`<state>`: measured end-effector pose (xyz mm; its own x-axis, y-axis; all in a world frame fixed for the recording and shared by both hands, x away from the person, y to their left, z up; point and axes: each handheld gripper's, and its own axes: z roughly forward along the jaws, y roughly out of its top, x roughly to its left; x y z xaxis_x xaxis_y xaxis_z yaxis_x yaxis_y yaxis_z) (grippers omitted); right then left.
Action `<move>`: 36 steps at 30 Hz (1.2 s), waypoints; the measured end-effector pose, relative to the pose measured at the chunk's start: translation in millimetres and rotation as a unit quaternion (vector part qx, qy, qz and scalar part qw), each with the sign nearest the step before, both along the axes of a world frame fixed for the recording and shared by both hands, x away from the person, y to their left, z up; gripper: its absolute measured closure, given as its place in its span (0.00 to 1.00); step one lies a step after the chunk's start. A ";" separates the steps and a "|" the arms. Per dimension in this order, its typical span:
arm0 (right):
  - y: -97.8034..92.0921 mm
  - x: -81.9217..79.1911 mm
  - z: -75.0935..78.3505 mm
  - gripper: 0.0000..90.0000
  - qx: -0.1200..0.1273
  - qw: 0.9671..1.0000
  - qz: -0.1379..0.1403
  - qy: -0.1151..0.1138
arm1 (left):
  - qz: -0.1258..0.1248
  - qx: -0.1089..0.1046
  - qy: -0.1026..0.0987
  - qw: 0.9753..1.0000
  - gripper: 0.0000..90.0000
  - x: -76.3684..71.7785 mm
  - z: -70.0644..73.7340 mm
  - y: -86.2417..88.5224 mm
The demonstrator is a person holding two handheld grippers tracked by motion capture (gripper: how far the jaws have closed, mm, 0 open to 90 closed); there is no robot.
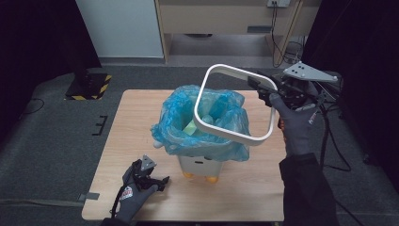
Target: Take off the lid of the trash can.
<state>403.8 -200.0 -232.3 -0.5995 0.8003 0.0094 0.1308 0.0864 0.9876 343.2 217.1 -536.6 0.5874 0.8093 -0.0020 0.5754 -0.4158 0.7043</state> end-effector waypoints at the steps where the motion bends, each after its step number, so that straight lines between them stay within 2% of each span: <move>1: -2.0 -2.2 1.0 0.66 0.003 1.000 0.000 -0.002 | 0.000 0.000 0.000 1.000 0.00 0.0 0.0 0.0; 7: -15.2 -13.7 6.8 0.66 0.012 1.000 -0.005 -0.018 | 0.000 0.000 0.000 1.000 0.00 0.0 0.0 -0.1; 22: -46.9 -24.1 6.7 0.66 0.023 0.999 -0.032 -0.031 | -0.001 0.001 0.002 1.000 0.00 0.0 0.1 0.0; 36: -68.9 -26.0 -16.9 0.66 0.039 0.997 -0.059 -0.028 | -0.001 0.001 0.002 1.000 0.00 0.0 0.1 0.1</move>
